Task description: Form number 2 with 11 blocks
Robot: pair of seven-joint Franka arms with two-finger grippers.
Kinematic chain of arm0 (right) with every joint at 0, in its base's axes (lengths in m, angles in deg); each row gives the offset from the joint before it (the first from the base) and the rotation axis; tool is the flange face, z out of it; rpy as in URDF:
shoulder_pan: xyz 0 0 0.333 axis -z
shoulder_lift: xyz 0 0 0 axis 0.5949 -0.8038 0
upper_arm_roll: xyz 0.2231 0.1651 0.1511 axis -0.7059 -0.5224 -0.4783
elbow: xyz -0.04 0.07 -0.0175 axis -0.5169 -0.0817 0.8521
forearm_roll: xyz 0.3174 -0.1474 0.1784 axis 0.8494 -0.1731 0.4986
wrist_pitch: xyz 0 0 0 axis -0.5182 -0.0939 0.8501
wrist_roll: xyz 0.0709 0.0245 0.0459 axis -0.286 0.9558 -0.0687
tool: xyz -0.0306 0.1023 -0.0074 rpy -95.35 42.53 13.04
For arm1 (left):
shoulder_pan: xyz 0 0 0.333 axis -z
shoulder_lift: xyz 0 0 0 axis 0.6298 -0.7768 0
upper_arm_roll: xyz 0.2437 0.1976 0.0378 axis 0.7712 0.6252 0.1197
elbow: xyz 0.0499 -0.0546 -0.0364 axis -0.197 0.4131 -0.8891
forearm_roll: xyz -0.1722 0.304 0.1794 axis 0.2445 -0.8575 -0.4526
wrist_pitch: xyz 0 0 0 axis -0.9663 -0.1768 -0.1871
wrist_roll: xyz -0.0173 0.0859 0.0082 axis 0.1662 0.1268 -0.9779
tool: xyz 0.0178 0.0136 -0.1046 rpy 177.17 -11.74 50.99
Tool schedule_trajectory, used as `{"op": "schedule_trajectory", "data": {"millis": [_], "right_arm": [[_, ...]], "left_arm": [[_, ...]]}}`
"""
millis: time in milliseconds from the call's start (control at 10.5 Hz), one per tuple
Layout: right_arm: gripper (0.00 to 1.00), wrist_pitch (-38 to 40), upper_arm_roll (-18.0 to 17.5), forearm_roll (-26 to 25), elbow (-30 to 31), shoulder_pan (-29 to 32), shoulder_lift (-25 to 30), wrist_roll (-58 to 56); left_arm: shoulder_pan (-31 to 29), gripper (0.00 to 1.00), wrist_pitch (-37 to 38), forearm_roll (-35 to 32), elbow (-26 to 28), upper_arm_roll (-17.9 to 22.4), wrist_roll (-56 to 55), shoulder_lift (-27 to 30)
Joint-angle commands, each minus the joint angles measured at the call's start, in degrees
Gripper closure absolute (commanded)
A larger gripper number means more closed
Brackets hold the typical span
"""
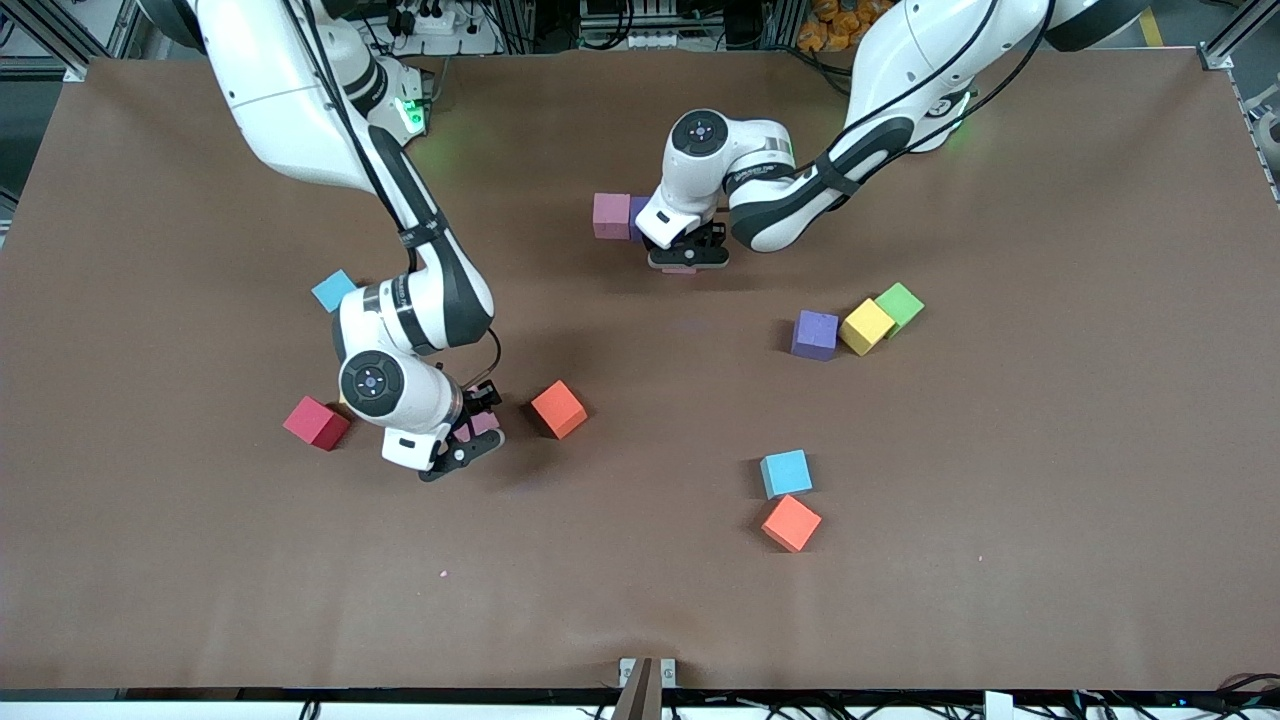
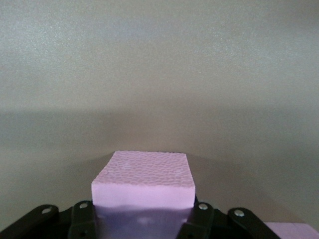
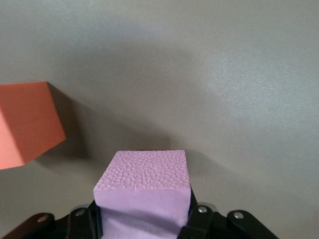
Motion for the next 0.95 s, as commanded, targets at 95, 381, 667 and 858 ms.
{"op": "schedule_trajectory", "data": {"millis": [95,381,667,858], "right_arm": [[0.76,2.07,-0.81,-0.01,0.38,-1.62,3.49,8.35],[0.76,8.29,-0.81,-0.1,0.73,-3.91,6.75,12.07],[0.76,10.24,-0.9,0.08,0.99,-5.58,9.2,14.78],[0.76,11.73,-0.9,0.08,0.99,-7.6,10.18,17.94]], "left_arm": [[-0.01,0.91,-0.38,-1.31,0.87,0.38,1.09,0.64],[-0.01,0.32,1.12,-1.31,0.17,0.38,1.09,0.37],[0.08,0.0,4.18,-1.22,-1.24,0.38,1.09,0.28],[0.08,0.0,4.63,-1.22,-1.42,0.38,1.0,0.28]]}}
